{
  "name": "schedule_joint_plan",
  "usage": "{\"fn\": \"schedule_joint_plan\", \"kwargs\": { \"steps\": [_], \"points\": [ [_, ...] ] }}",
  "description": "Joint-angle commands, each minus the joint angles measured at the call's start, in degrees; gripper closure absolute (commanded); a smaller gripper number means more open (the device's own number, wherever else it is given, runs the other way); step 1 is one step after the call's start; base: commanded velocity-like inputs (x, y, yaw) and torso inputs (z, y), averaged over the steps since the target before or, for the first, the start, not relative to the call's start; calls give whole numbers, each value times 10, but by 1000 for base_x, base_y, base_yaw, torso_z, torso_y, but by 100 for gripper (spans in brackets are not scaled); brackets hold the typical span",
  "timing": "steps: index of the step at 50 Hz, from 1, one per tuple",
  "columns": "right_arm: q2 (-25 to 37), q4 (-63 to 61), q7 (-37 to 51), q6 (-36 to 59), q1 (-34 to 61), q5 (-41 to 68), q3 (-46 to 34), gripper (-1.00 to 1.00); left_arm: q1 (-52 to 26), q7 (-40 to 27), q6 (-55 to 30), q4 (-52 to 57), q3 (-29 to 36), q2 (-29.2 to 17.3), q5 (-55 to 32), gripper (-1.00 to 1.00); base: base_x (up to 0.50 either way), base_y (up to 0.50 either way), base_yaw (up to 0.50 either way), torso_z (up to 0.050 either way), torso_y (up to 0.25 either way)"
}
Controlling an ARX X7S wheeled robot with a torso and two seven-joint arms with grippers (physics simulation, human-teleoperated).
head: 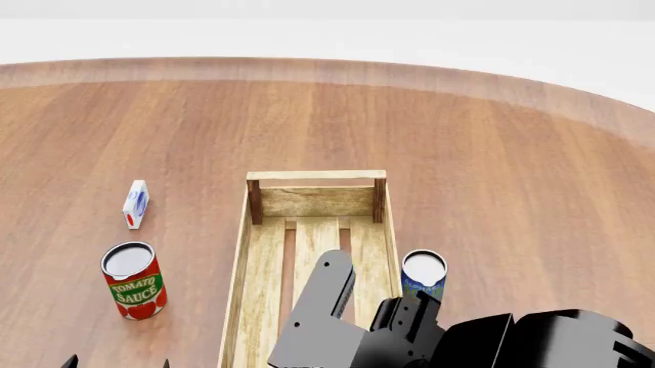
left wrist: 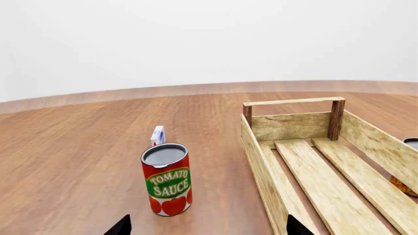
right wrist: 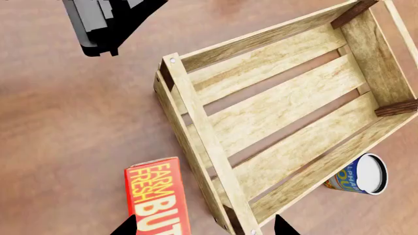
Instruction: Pick up the butter and put it in the tray.
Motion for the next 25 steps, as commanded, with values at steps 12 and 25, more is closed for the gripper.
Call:
{"fn": "schedule_joint_plan", "kwargs": {
  "steps": [12,25],
  "points": [
    [5,-2,-27,-38,-14,-45,-80,-100,-1,-6,-1,3,5,-5,-6,-100,0,0,0,0,0],
    [10,32,-45,-76,-39,-83,-126,-100,-2,-9,-1,3,8,-8,-9,-100,0,0,0,0,0]
  ]
}}
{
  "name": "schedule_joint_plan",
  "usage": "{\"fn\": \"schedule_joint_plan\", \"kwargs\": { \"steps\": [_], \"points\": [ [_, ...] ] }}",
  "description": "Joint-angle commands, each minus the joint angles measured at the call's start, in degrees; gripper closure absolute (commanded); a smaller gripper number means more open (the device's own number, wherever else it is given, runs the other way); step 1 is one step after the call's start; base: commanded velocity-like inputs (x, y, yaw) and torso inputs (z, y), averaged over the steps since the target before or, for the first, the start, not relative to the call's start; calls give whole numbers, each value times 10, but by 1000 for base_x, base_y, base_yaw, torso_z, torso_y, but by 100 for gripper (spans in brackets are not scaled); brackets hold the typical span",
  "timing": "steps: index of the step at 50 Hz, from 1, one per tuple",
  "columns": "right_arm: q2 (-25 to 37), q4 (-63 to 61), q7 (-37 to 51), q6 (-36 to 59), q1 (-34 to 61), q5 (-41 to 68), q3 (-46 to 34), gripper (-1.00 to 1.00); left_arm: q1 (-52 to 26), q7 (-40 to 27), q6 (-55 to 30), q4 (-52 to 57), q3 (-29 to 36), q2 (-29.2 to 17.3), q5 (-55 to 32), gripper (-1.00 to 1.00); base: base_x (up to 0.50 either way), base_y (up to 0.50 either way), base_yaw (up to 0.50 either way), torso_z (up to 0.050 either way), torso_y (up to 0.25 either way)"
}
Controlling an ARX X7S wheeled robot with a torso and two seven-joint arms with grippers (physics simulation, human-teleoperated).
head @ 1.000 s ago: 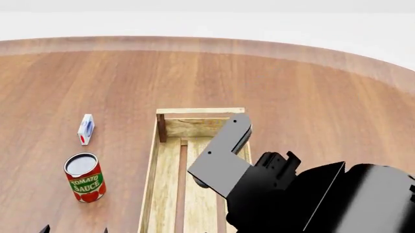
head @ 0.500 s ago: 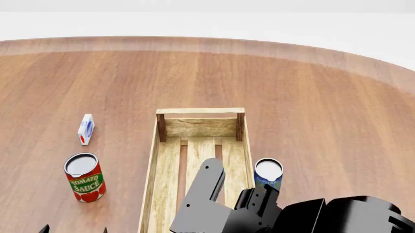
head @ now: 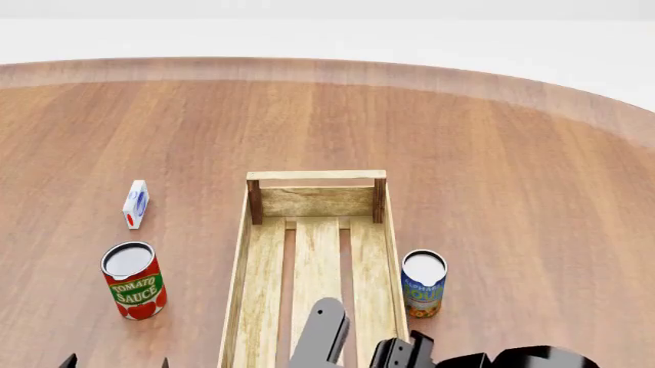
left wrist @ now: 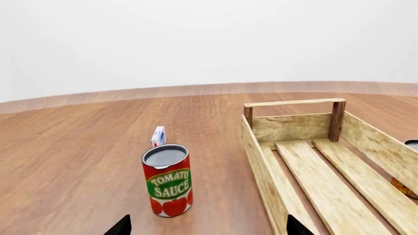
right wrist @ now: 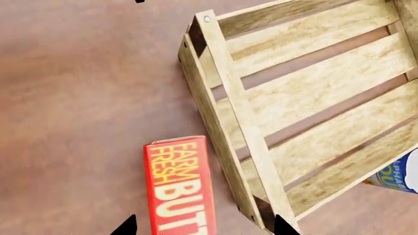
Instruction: Pick up the butter and put it in the tray.
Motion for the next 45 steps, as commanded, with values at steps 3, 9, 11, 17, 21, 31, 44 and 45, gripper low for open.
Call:
{"fn": "schedule_joint_plan", "kwargs": {
  "steps": [3,9,11,17,21,31,44,45],
  "points": [
    [5,35,-20,-43,-27,-42,-49,-100,-1,-4,0,0,3,-2,-2,-100,0,0,0,0,0],
    [6,48,-27,-57,-33,-50,-57,-100,-2,-5,0,0,5,-4,-4,-100,0,0,0,0,0],
    [6,49,-28,-55,-32,-49,-57,-100,-2,-5,0,1,5,-4,-4,-100,0,0,0,0,0],
    [8,70,-34,-81,-46,-66,-70,-100,-1,-7,0,3,7,-5,-5,-100,0,0,0,0,0],
    [7,84,-39,-91,-51,-75,-77,-100,-1,-8,0,4,8,-6,-6,-100,0,0,0,0,0],
    [7,103,-40,-102,-59,-83,-83,-100,-1,-10,0,4,10,-8,-8,-100,0,0,0,0,0],
    [0,132,-51,-127,-72,-98,-97,-100,-1,-12,2,2,14,-10,-10,-100,0,0,0,0,0],
    [-1,136,-52,-129,-74,-101,-99,-100,-1,-13,3,2,14,-10,-10,-100,0,0,0,0,0]
  ]
}}
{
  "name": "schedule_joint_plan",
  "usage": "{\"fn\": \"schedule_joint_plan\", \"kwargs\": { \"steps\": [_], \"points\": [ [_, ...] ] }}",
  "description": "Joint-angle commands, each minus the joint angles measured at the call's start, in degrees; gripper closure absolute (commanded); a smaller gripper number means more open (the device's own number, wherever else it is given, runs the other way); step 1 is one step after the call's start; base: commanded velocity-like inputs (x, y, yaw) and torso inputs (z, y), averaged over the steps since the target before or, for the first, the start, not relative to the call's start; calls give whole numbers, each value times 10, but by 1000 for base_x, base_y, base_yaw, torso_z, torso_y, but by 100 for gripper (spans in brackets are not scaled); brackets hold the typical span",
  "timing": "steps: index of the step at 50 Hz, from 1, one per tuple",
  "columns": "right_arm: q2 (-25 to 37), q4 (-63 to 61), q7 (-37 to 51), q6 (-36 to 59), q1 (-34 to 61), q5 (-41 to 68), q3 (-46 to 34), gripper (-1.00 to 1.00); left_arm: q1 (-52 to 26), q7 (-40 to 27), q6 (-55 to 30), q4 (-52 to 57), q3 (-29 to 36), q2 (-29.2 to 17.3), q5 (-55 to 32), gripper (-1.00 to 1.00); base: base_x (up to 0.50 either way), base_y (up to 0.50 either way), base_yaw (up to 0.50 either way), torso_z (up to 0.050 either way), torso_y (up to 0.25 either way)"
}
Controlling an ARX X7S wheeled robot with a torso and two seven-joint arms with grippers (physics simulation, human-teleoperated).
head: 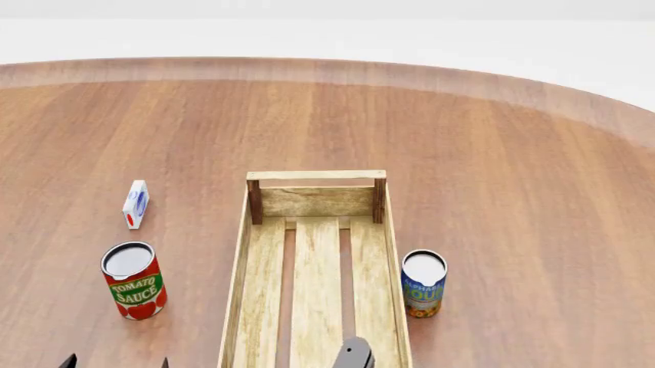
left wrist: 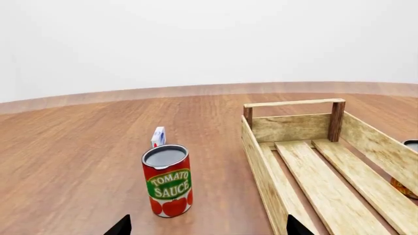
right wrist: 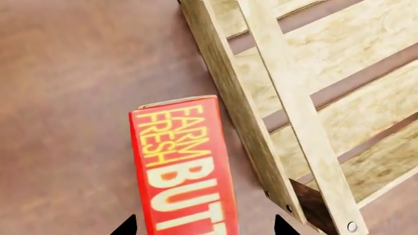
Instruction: Pick up the butter and put it in the tray.
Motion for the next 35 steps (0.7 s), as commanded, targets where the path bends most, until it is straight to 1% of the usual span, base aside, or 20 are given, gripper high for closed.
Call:
{"fn": "schedule_joint_plan", "kwargs": {
  "steps": [1,35],
  "points": [
    [-6,29,-9,-23,-13,-16,-14,-100,0,-2,2,0,2,-2,-3,-100,0,0,0,0,0],
    [-32,131,-57,-110,-58,-52,-45,-100,0,-9,-2,8,10,-8,-10,-100,0,0,0,0,0]
  ]
}}
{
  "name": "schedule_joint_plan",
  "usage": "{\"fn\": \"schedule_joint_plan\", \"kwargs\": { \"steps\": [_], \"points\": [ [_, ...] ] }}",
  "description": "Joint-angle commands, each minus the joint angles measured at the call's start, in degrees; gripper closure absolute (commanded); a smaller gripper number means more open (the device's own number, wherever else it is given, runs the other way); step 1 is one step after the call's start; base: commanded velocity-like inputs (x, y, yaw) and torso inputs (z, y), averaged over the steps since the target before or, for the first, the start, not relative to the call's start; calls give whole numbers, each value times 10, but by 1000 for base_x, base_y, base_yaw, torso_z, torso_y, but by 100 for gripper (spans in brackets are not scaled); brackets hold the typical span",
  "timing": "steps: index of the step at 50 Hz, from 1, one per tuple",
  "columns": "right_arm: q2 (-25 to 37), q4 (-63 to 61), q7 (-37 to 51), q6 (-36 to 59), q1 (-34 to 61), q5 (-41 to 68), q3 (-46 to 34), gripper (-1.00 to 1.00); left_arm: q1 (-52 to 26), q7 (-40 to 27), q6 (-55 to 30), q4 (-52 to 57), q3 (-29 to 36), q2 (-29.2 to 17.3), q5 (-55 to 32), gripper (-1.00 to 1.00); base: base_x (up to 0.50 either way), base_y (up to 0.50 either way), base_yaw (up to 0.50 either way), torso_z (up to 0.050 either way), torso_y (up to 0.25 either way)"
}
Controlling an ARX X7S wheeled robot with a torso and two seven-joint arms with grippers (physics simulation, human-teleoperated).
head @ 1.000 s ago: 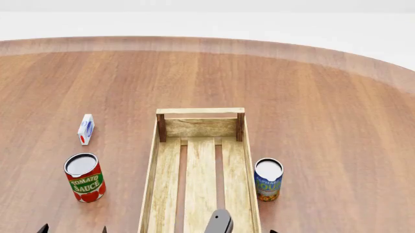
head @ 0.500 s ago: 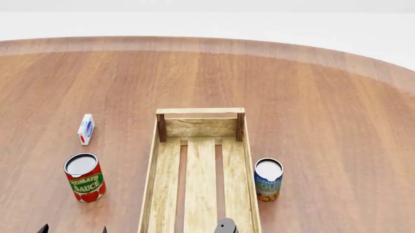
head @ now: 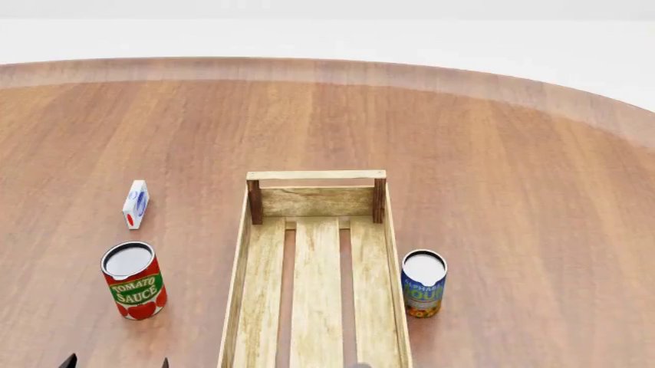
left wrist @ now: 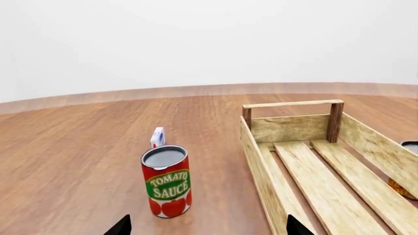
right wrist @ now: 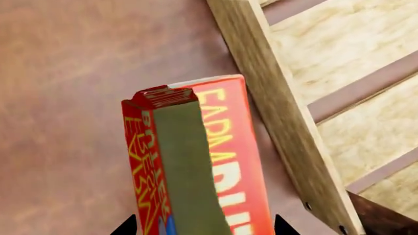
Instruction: Pick up the butter and put it in the tray.
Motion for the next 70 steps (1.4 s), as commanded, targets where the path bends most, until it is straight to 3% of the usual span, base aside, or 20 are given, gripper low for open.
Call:
{"fn": "schedule_joint_plan", "kwargs": {
  "steps": [1,11,12,25,44,58,70],
  "points": [
    [-9,31,-15,-26,-13,-11,-9,-100,-1,-2,-1,2,3,-2,-2,-100,0,0,0,0,0],
    [-14,41,-18,-37,-17,-19,-14,-100,0,-4,-1,3,4,-4,-4,-100,0,0,0,0,0],
    [-13,40,-13,-39,-17,-20,-12,100,0,-4,-1,3,5,-4,-5,-100,0,0,0,0,0],
    [1,-8,9,-17,-14,8,10,100,0,-7,1,2,8,-5,-6,-100,0,0,0,0,0],
    [41,-154,95,123,36,124,81,100,-1,-10,3,2,10,-9,-11,-100,0,0,0,0,0],
    [69,-222,200,238,93,299,200,100,-3,-13,8,-6,14,-10,-12,-100,0,0,0,0,1],
    [77,-234,285,272,136,415,247,100,-3,-14,11,-8,16,-12,-15,-100,0,0,0,0,0]
  ]
}}
